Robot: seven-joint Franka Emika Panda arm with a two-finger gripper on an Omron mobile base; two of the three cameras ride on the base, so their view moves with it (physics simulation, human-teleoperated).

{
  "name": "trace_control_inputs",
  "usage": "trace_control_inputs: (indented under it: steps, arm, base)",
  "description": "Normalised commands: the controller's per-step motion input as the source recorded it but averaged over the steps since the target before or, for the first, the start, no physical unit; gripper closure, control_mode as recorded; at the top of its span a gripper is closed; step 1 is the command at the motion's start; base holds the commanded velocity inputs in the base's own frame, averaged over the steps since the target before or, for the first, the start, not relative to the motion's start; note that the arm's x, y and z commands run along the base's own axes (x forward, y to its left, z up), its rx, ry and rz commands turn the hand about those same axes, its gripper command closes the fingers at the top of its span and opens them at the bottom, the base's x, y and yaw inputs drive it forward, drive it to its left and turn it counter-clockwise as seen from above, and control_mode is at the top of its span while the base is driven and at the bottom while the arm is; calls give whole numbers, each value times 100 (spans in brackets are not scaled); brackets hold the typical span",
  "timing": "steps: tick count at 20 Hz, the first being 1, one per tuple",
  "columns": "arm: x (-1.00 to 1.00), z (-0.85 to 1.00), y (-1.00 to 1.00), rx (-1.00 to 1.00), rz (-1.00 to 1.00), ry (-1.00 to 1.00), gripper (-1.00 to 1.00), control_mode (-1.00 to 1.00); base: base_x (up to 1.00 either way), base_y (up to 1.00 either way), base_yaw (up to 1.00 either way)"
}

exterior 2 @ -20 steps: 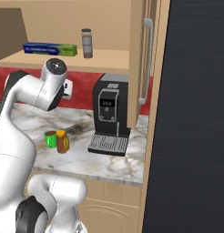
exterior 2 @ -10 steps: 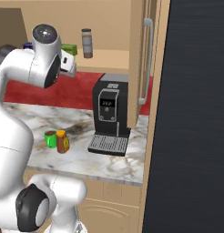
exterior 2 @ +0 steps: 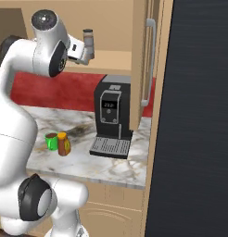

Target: Pick the cinnamon and honey bottle from the cabinet and place them next to the mug.

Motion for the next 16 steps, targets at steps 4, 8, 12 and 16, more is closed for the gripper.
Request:
trace_control_inputs:
  steps: [4, 8, 12, 16]
  arm:
    - [12, -46, -3, -2, -17, -31, -100, -100]
    - [16, 1, 7, -6, -12, -36, -100, -100]
    - [3, 67, 6, -1, -3, -18, -100, -100]
    - [0, 67, 0, 0, 0, 1, -100, -100]
  base:
    - [0, 0, 0]
    - [0, 0, 0]
    - [0, 0, 0]
    - [0, 0, 0]
